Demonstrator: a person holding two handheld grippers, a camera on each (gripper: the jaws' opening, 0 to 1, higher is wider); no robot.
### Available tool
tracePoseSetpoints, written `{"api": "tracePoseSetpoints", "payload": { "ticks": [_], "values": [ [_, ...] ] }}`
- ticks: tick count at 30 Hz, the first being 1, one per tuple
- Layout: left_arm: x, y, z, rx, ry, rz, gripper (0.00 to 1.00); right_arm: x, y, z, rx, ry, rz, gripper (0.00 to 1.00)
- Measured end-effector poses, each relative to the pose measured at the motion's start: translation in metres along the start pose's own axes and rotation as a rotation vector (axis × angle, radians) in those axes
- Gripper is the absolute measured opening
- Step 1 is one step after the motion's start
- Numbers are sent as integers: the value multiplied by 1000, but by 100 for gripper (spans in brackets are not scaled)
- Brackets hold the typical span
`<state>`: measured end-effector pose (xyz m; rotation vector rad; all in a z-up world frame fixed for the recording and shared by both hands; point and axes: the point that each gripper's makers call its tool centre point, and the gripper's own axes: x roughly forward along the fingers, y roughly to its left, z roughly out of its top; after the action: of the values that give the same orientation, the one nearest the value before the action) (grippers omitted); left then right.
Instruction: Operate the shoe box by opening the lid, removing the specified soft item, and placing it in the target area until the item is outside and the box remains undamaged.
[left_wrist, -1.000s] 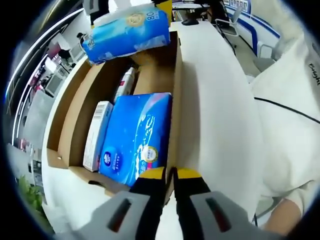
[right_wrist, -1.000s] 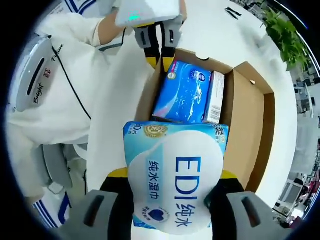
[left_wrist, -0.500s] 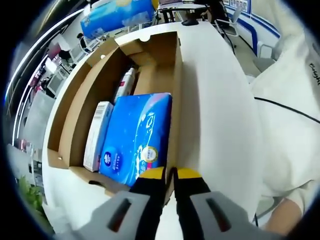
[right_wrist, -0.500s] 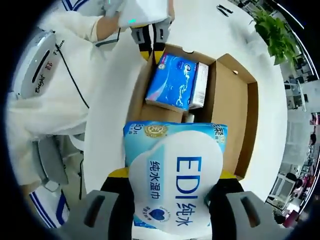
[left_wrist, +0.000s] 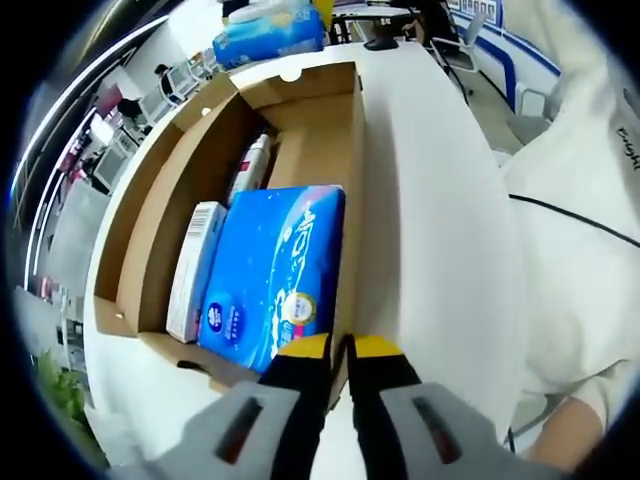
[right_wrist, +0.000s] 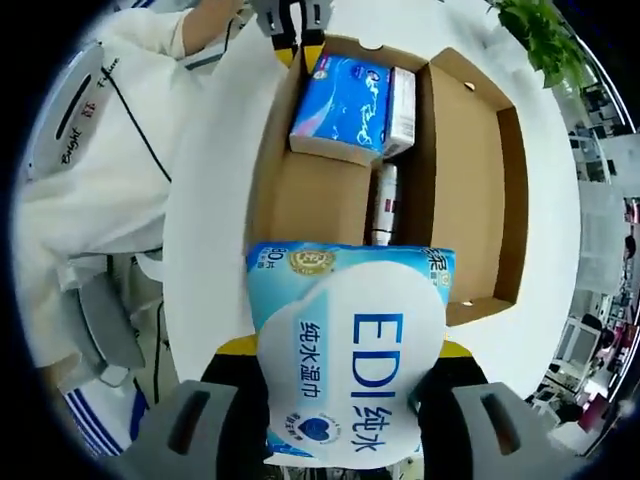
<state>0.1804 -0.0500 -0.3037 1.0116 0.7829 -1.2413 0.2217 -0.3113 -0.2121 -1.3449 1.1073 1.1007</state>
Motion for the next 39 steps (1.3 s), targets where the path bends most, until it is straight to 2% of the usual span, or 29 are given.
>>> {"api": "tracePoseSetpoints", "payload": {
  "ticks": [3, 6, 9, 12, 16, 18, 20, 21, 25, 30, 33, 35, 39],
  "values": [
    [0, 0, 0, 2, -4, 1, 6, -2, 2, -2, -12, -2, -6, 58],
    [0, 0, 0, 2, -3, 2, 6, -7, 2, -3, 12, -23, -2, 58],
    [0, 1, 0, 6, -8, 5, 6, -7, 2, -7, -22, -20, -13, 58],
    [0, 1, 0, 4, -5, 2, 6, -4, -3, -15, -7, -14, -29, 58],
    [0, 1, 0, -5, -4, -13, 5, 1, 2, -26, 18, 15, -1, 58],
    [0, 1, 0, -34, -3, -26, 5, -1, 7, -33, 88, 34, 19, 58],
    [0, 0, 0, -18, -2, -24, 5, 0, 7, -36, 61, 33, 11, 58],
    [0, 0, 0, 24, 5, -27, 4, -1, 6, -38, 68, 27, 8, 58],
    [0, -1, 0, 4, 4, -34, 4, -5, 6, -43, 88, 8, -1, 58],
    [1, 0, -1, -10, 6, -40, 4, -11, 10, -56, 92, 33, -4, 58],
    [1, -1, -1, -12, 14, -45, 4, -5, 9, -64, 117, 15, -3, 58],
    [1, -2, -2, -5, 18, -48, 4, 3, 19, -69, 137, 10, 60, 58],
    [0, -2, -2, -6, 20, -55, 4, 16, 16, -86, 155, 34, 42, 58]
  ]
}}
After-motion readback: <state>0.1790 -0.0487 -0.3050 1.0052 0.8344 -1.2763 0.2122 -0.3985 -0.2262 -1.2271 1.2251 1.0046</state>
